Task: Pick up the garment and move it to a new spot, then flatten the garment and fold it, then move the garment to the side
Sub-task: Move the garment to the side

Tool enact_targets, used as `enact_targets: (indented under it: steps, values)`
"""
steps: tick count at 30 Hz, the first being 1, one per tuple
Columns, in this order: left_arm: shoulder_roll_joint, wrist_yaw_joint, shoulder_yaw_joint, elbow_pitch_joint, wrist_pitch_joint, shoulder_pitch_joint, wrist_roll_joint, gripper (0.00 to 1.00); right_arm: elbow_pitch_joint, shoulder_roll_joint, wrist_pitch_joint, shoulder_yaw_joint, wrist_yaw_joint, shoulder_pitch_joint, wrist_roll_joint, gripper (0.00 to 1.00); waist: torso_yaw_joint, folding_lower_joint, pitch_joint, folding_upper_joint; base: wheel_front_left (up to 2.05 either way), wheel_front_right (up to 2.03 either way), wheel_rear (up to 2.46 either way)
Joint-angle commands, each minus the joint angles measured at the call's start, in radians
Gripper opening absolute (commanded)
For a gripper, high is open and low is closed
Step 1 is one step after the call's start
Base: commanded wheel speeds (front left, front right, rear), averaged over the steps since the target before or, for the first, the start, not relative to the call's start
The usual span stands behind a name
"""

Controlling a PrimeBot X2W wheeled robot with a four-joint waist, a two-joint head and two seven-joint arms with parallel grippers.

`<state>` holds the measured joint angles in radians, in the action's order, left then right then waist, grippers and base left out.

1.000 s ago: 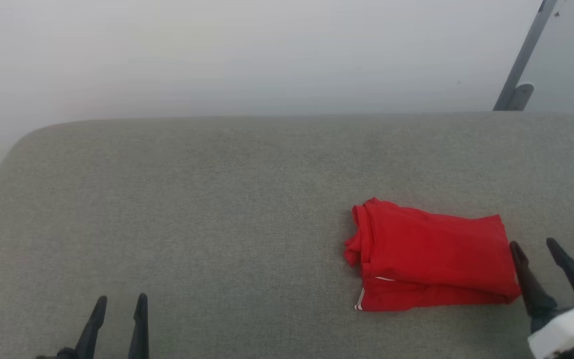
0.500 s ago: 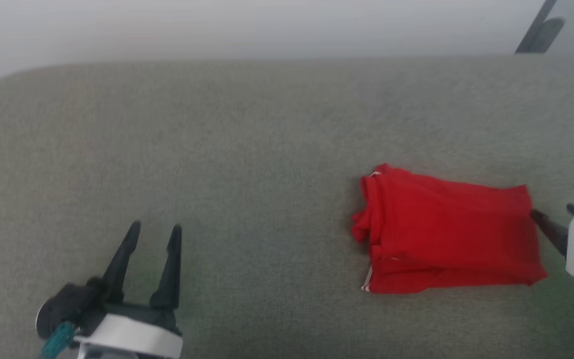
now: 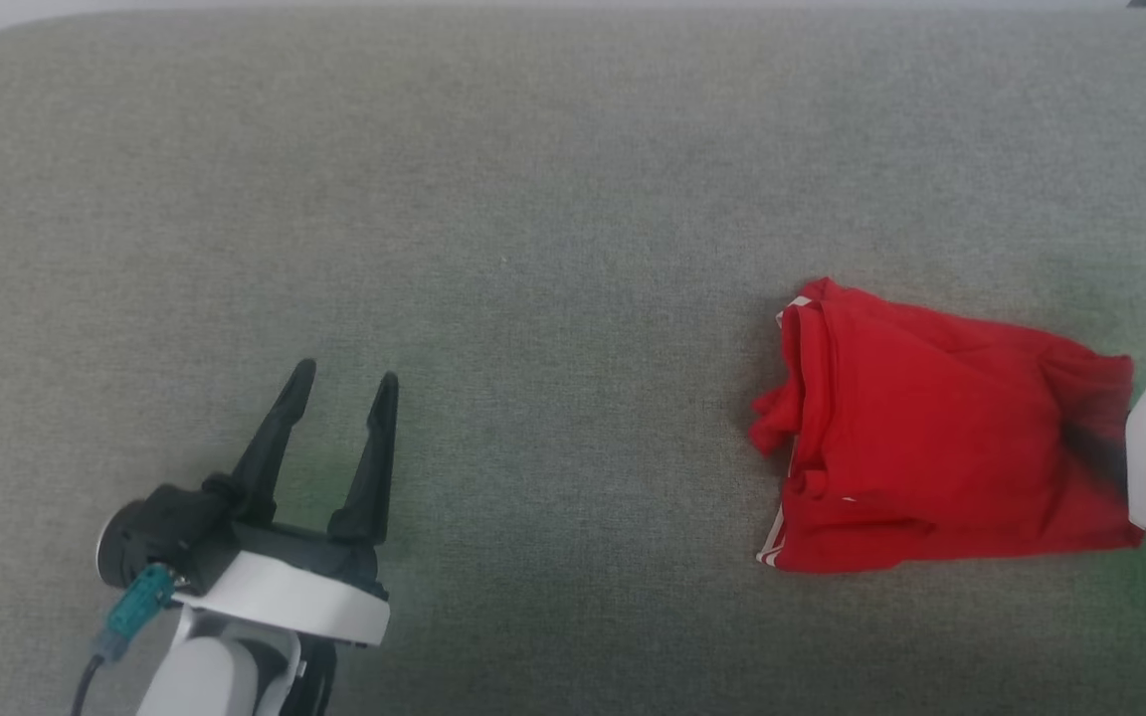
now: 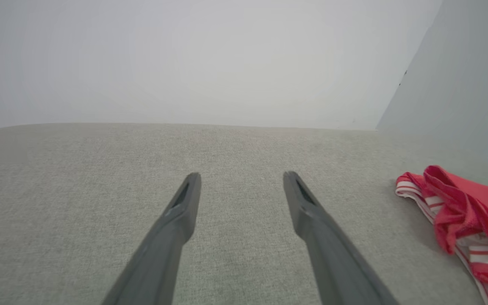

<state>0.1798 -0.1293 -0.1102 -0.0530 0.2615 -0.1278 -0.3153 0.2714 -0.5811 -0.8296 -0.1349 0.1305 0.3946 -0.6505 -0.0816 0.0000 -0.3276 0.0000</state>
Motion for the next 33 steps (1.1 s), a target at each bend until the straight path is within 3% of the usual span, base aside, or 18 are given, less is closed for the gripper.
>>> enact_targets:
  steps: [1,2,3,13,18,22,27,33]
  values:
    - [0.007,-0.002,-0.001,-0.002,0.005,-0.018,-0.006,1.00,0.016,0.036,0.010,-0.027,0.000,-0.018,-0.006,0.29,0.006,0.0000,-0.010,0.0000,0.00,0.00,0.00]
    - [0.011,-0.002,-0.003,-0.003,0.005,-0.028,-0.006,1.00,0.015,0.037,0.021,-0.023,0.000,-0.015,-0.007,0.02,0.011,0.0000,-0.014,0.0000,0.00,0.00,0.00]
    - [0.016,-0.002,-0.006,-0.003,0.005,-0.036,-0.009,1.00,0.012,0.036,0.032,-0.020,0.000,-0.013,-0.008,0.00,0.017,0.0000,-0.019,0.0000,0.00,0.00,0.00]
    - [0.072,-0.002,-0.034,0.040,0.005,-0.124,-0.021,1.00,-0.029,-0.013,0.163,0.096,-0.001,0.017,-0.020,0.00,0.142,0.0000,-0.096,0.0000,0.00,0.00,0.00]
    - [0.110,-0.002,-0.078,0.061,0.005,-0.206,-0.012,1.00,-0.017,-0.075,0.213,0.190,-0.001,0.031,0.005,0.00,0.213,0.0000,-0.167,0.0000,0.00,0.00,0.00]
    - [0.149,-0.002,-0.146,0.064,0.005,-0.321,-0.011,1.00,0.052,-0.123,0.276,0.268,-0.001,0.077,0.073,0.00,0.256,0.0000,-0.234,0.0000,0.00,0.00,0.00]
    - [0.176,-0.002,-0.183,0.075,0.005,-0.408,-0.008,1.00,0.128,-0.132,0.338,0.311,-0.001,0.151,0.123,0.00,0.266,0.0000,-0.278,0.0000,0.00,0.00,0.00]
    - [0.225,-0.002,-0.171,0.094,0.005,-0.493,0.007,1.00,0.270,-0.128,0.469,0.342,-0.001,0.308,0.265,0.00,0.284,0.0000,-0.336,0.0000,0.00,0.00,0.00]
